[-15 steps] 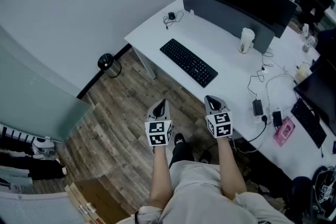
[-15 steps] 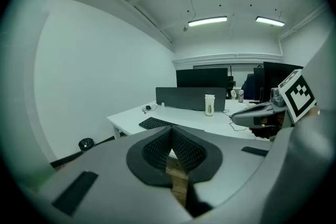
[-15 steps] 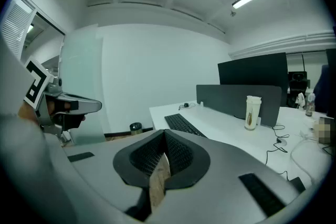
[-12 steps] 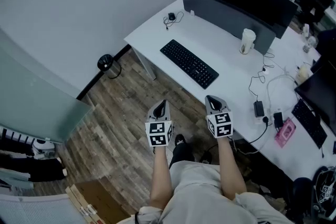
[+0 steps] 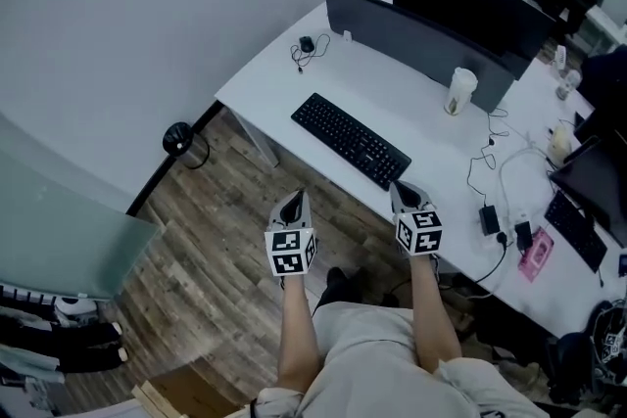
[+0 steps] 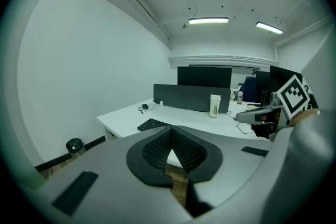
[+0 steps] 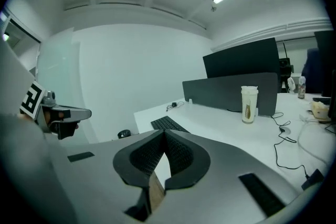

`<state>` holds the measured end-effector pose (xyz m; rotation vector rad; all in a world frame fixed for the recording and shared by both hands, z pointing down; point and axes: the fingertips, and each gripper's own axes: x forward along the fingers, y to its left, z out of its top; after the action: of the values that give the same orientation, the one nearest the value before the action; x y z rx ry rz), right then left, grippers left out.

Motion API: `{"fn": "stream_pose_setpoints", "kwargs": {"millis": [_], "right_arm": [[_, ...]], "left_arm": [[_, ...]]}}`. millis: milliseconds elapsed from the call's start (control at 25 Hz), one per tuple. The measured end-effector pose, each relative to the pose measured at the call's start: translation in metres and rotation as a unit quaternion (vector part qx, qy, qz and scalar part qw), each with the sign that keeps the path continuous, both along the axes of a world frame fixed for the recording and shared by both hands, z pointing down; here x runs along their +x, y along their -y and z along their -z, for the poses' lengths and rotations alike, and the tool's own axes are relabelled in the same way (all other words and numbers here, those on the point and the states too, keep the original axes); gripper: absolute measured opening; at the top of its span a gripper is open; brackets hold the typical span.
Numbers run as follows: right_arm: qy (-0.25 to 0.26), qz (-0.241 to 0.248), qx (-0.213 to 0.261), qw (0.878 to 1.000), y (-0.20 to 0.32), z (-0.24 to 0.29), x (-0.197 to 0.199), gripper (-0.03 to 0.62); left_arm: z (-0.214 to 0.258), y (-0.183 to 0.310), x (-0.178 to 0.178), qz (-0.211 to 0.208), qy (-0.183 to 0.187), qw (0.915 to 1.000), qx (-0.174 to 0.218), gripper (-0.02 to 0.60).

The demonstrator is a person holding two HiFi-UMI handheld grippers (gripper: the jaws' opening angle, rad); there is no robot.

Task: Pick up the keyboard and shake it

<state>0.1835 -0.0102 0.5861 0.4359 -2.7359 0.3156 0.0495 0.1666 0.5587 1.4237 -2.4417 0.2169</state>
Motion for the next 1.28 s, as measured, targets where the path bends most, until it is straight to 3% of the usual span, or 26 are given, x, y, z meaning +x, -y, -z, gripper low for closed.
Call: {"fn": "stream_pose_setpoints", "kwargs": {"millis": [200,480,640,1280], "right_arm": [[-0.026,-0.051,-0.016,0.998,0.019,-0.013,-0.012,0.040],[-0.028,-0.097,-0.024,0.995,0.027,-0.019,-0.028,0.039],[-0.044,-0.104,-0.020,0.993,0.023,-0.033,-0.038,0.040],[-0.057,-0.105,-0.051,0.991,0.040,-0.065,-0.057,0.040]], "left_arm": [[0.006,0.005,-0.059,-0.010,-0.027,0.9995,0.015,0.014],[-0.017,-0.003,-0.105,-0.024,-0.057,0.9978,0.021,0.014],[-0.025,-0.012,-0.121,-0.023,-0.077,0.9962,0.034,0.014],[-0.033,-0.058,-0.186,0.012,-0.077,0.9960,0.045,0.015]]}}
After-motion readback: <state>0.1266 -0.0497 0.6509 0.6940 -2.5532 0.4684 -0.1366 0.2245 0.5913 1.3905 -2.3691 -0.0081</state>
